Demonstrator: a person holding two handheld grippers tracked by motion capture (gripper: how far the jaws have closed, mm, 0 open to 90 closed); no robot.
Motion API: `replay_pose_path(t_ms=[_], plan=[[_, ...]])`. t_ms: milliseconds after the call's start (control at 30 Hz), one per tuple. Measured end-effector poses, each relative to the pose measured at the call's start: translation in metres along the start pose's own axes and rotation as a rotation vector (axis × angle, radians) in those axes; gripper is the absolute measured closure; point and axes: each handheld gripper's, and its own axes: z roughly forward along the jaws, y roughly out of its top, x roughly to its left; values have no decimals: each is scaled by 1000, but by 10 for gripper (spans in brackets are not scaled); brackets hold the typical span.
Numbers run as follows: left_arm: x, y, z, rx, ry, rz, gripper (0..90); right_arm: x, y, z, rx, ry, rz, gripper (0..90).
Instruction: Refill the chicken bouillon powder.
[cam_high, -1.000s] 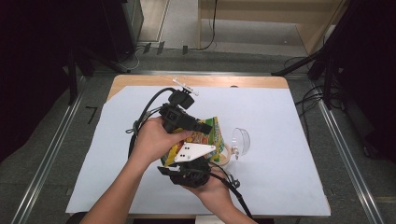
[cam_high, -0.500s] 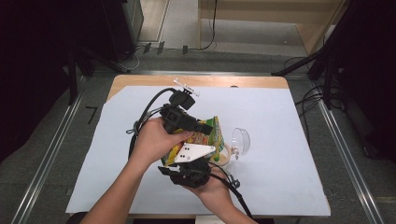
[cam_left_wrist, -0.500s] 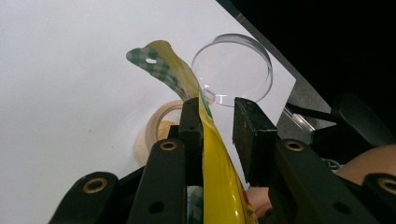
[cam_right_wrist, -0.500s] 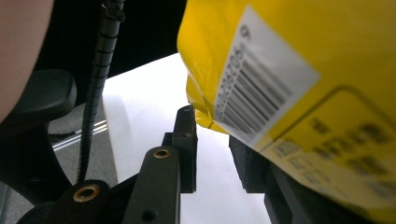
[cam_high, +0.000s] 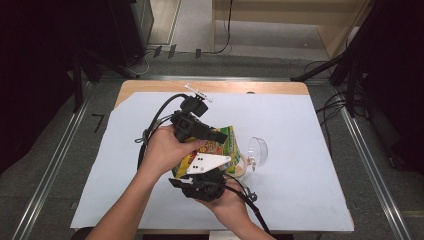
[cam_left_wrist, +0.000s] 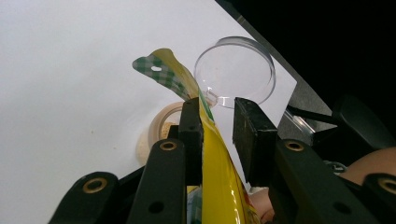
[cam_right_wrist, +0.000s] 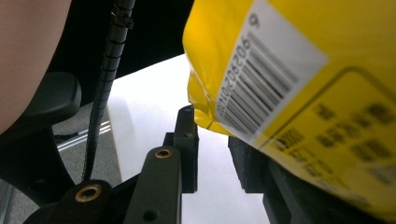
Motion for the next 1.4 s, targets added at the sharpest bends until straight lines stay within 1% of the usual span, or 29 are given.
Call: replay_pose_path(t_ms=[67, 200, 433, 533, 767, 833, 933, 1000, 1067, 1133, 1200, 1233, 1300, 1400], plan=[[-1, 0, 0, -2, 6, 2, 741, 0, 0, 0, 2, 3, 3, 745], [-4, 0, 1, -2, 10, 15, 737, -3, -3, 1, -1, -9, 1, 744], [-6, 0, 3, 2, 12, 14, 740, -6, -5, 2, 4, -14, 11, 742], [-6, 0, 3, 6, 10, 10, 744, -6, -6, 2, 5, -14, 10, 741], [-4, 0, 3, 4, 11, 14, 745, -5, -4, 1, 5, -13, 10, 739], [-4, 0, 3, 1, 7, 12, 745, -4, -4, 1, 8, -5, 20, 739], [-2, 4, 3, 18, 7, 20, 745, -5, -2, 1, 3, -6, 16, 739], [1, 8, 3, 20, -9, 4, 745, -7, 0, 1, 1, -3, 21, 737], [1, 11, 4, 23, -7, 8, 745, -9, 2, -1, 2, 1, 38, 735], [2, 13, 6, 33, -7, 2, 744, -10, 2, -2, 4, 1, 47, 733], [4, 16, 8, 48, -14, -2, 745, -11, 2, -1, 2, 4, 53, 731], [7, 18, 8, 52, -25, -6, 744, -12, 3, -1, 1, 7, 66, 729], [10, 21, 8, 54, -49, -18, 744, -14, 5, -2, 4, 3, 72, 729], [13, 22, 8, 53, -53, -26, 744, -15, 7, -2, 6, 1, 65, 729]])
